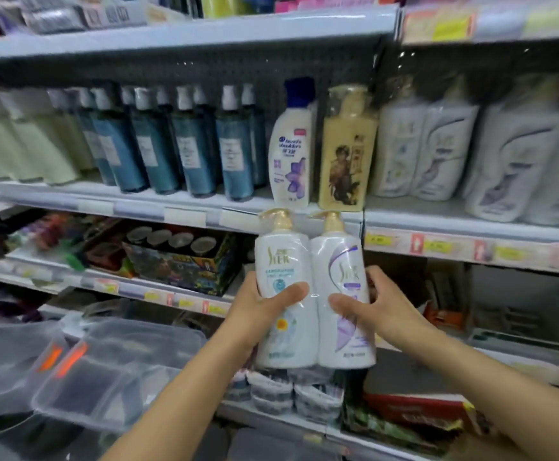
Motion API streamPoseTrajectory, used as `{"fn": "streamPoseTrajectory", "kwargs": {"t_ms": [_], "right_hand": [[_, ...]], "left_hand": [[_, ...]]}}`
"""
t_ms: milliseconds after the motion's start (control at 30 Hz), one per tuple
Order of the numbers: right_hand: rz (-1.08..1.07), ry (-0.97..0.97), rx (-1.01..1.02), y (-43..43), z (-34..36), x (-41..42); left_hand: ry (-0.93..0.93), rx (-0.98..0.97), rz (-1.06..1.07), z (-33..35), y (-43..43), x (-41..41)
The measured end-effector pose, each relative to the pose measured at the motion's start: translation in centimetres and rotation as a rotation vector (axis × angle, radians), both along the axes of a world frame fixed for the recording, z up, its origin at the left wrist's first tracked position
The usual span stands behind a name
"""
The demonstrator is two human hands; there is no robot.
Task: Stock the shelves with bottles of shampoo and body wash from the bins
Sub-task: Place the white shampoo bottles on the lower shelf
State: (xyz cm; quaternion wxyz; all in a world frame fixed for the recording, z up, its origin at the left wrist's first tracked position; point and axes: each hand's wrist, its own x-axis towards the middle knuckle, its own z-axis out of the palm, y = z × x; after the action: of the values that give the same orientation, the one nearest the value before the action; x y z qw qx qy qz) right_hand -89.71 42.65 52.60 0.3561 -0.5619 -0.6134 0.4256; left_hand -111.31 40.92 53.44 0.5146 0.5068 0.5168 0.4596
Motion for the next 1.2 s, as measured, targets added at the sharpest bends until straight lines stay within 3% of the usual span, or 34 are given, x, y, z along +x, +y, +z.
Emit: {"fn": "streamPoseTrajectory", "kwargs": {"t_ms": [267, 633, 833, 1033, 1200], "right_hand": [[-0.149, 0.117, 0.125, -0.4, 4.6, 6.5], [-0.283, 0.006, 0.486, 3.7, 10.0, 14.5], [-0.278, 0.012, 0.587, 7.3, 11.4, 16.0], [-0.32, -0.012, 0.553, 10.0, 10.6, 16.3], [-0.352, -0.26, 0.371, 11.5, 10.5, 15.9]], "left_hand": [[0.039, 0.138, -0.121, 5.5, 2.3, 6.8], [0.083, 0.364, -0.111, 11.3, 8.9, 15.2], [0.017, 0.441, -0.087, 12.1, 12.4, 17.3], [0.014, 0.412, -0.071, 11.0, 15.4, 18.1], [0.041, 0.3, -0.029, 9.5, 16.6, 18.5]]}}
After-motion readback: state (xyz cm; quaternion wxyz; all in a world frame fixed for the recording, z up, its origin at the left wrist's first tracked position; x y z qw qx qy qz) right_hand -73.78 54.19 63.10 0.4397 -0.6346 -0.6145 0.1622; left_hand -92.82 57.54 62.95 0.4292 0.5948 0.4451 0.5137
